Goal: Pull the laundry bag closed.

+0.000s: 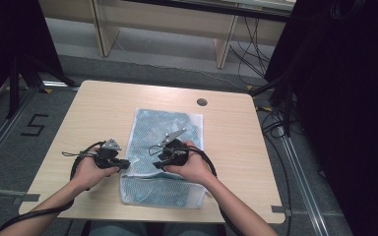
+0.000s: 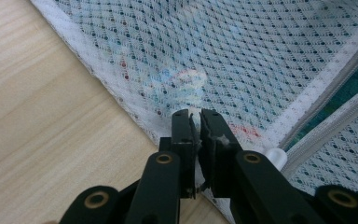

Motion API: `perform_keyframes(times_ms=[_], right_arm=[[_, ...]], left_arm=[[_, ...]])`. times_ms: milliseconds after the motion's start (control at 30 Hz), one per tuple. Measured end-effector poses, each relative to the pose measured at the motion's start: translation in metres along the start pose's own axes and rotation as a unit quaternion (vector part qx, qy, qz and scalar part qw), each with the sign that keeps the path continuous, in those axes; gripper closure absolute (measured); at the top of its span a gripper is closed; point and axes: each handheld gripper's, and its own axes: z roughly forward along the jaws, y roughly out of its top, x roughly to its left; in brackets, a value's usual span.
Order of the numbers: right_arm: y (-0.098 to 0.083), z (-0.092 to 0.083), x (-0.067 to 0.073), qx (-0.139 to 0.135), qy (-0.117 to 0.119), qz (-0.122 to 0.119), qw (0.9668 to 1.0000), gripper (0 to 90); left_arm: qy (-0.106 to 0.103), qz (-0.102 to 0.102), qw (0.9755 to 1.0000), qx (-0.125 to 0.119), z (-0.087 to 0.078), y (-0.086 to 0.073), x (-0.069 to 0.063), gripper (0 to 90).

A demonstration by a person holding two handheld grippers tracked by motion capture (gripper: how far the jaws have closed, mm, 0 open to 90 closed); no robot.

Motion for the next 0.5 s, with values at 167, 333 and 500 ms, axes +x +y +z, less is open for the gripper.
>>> perform_keyframes(times_ms=[167, 333, 500], right_arm=[[0.002, 0.003, 0.003, 0.0, 0.001, -0.006, 1.0, 62.4], [0.003, 0.006, 0.005, 0.001, 0.006, -0.009, 0.9999, 62.2], [0.008, 0.011, 0.009, 0.0, 0.01, -0.014, 0.9998, 62.0]], left_arm=[[-0.001, -0.001, 1.0, -0.001, 0.0, 0.0, 0.0, 83.2], [-0.003, 0.001, 1.0, -0.002, 0.001, -0.001, 0.0, 83.6], [-0.004, 0.002, 1.0, -0.002, 0.001, -0.001, 0.0, 84.4]])
